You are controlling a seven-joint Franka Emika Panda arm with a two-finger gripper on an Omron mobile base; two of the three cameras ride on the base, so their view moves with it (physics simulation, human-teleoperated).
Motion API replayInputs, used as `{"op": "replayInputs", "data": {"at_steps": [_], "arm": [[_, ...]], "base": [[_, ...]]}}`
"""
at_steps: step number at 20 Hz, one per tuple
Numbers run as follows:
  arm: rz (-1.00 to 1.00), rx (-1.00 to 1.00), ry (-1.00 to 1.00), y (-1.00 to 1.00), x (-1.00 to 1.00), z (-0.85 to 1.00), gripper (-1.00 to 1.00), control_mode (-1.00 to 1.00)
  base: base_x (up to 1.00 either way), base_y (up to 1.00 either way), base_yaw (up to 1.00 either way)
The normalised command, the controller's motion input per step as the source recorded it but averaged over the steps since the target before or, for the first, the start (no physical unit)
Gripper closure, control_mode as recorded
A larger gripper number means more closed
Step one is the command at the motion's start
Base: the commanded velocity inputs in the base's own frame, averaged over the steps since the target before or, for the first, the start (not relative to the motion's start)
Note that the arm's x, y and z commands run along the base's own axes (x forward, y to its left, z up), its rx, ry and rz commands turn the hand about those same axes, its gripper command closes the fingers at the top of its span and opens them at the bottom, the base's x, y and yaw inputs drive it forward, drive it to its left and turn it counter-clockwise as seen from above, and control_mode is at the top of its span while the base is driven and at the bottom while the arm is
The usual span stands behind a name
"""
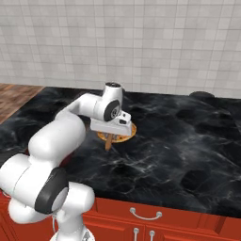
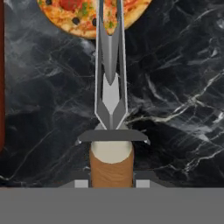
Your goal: Take the pizza cutter from the drawer on the left and place it on the dining counter for cutting.
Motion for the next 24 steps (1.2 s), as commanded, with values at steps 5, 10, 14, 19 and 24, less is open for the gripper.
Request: {"op": "replayInputs", "data": {"at_steps": [5, 10, 14, 19, 24], "arm": [[-0.06, 0.00, 0.00, -0.11, 0.38, -0.64, 1.00, -1.00], [-0.09, 0.00, 0.02, -0.09, 0.19, -0.32, 1.00, -1.00], [-0.15, 0.00, 0.06, 0.00, 0.24, -0.12, 1.00, -1.00], [-0.22, 0.00, 0.09, 0.00, 0.14, -0.10, 1.00, -1.00], [-0.28, 0.00, 0.03, 0.11, 0.39, -0.13, 1.00, -1.00]], "base": [[0.00, 0.00, 0.00], [0.00, 0.00, 0.00], [0.00, 0.00, 0.00], [0.00, 0.00, 0.00], [0.00, 0.00, 0.00]]}}
